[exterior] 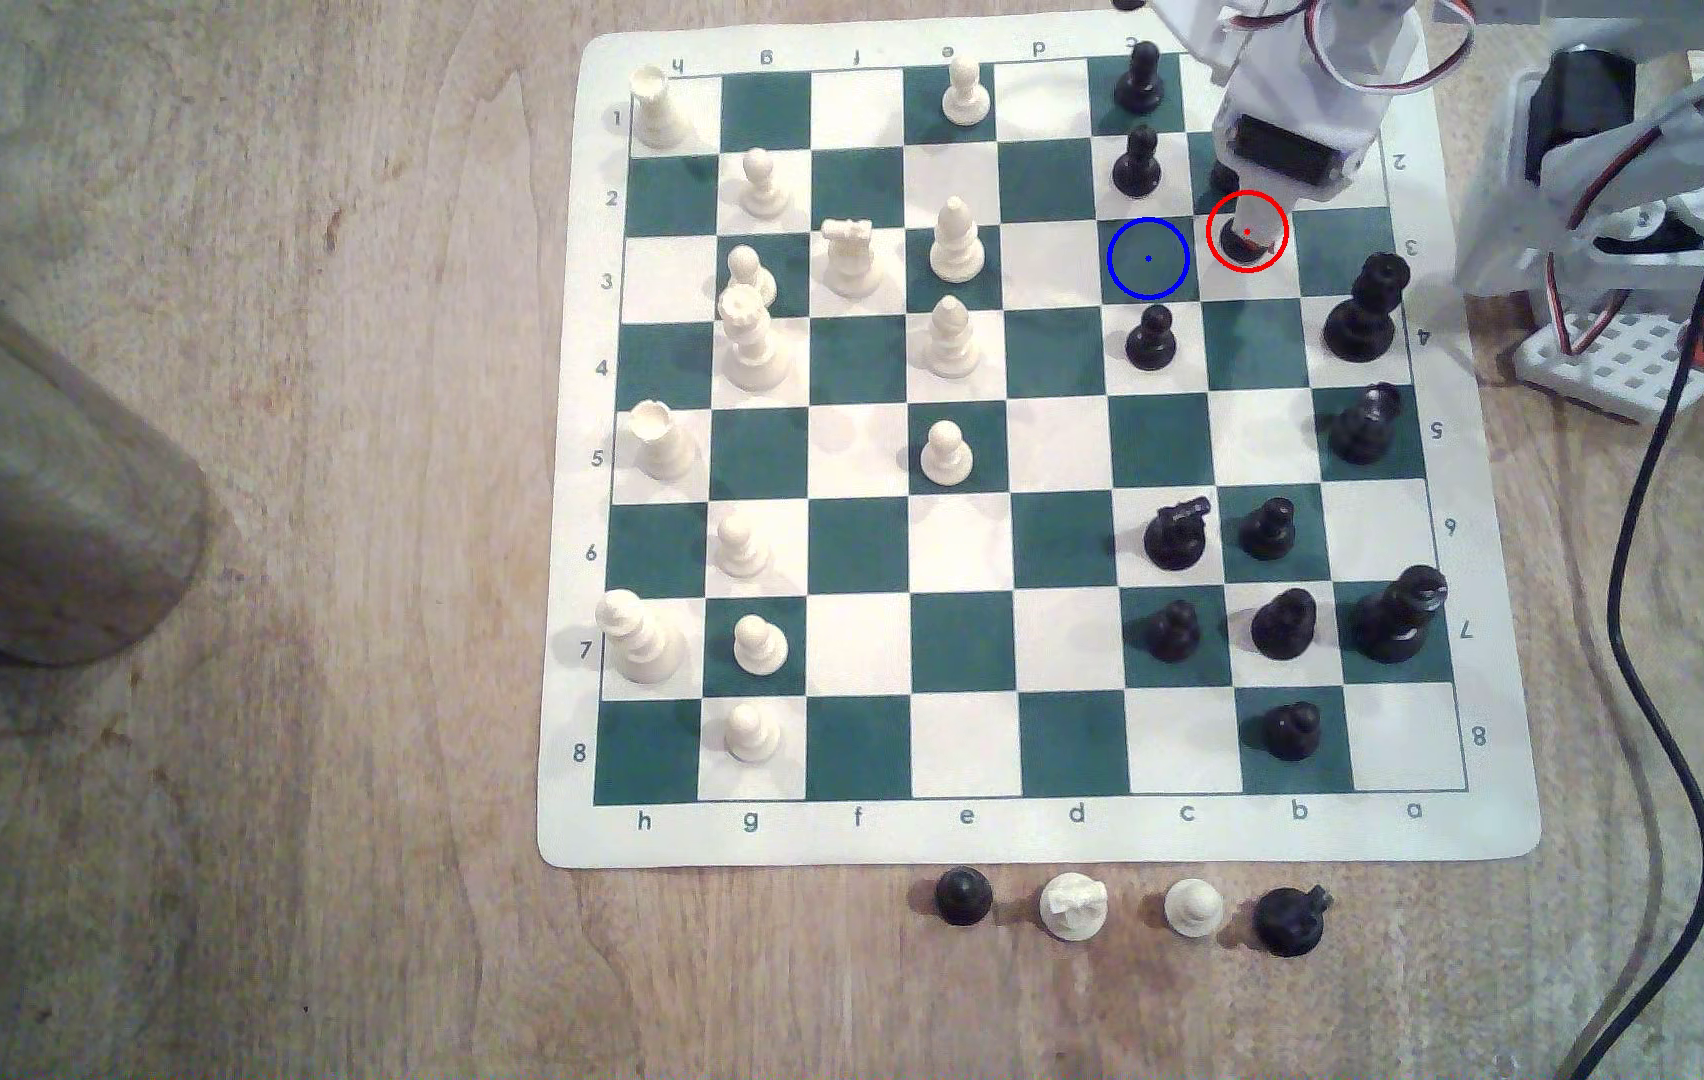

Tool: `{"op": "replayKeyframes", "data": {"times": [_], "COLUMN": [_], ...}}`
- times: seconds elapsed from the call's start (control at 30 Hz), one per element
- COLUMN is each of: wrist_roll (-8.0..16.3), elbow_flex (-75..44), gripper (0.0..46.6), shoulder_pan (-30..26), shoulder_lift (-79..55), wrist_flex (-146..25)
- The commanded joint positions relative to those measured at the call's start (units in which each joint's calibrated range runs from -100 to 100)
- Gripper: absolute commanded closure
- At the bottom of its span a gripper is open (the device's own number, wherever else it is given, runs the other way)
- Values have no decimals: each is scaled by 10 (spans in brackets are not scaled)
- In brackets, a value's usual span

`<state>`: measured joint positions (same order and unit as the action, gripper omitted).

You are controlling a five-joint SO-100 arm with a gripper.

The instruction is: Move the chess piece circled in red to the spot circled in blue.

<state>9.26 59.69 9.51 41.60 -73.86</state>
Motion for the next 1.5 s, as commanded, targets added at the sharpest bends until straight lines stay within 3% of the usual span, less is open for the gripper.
{"op": "replayKeyframes", "data": {"times": [0.0, 0.93, 1.03, 1.17, 1.47], "wrist_roll": [2, -1, -1, 0, 3], "elbow_flex": [-11, -21, -21, -21, -38], "gripper": [357, 373, 385, 464, 464], "shoulder_pan": [-6, -1, -1, -2, -6], "shoulder_lift": [-13, -85, -84, -83, -14], "wrist_flex": [7, 72, 71, 68, 21]}}
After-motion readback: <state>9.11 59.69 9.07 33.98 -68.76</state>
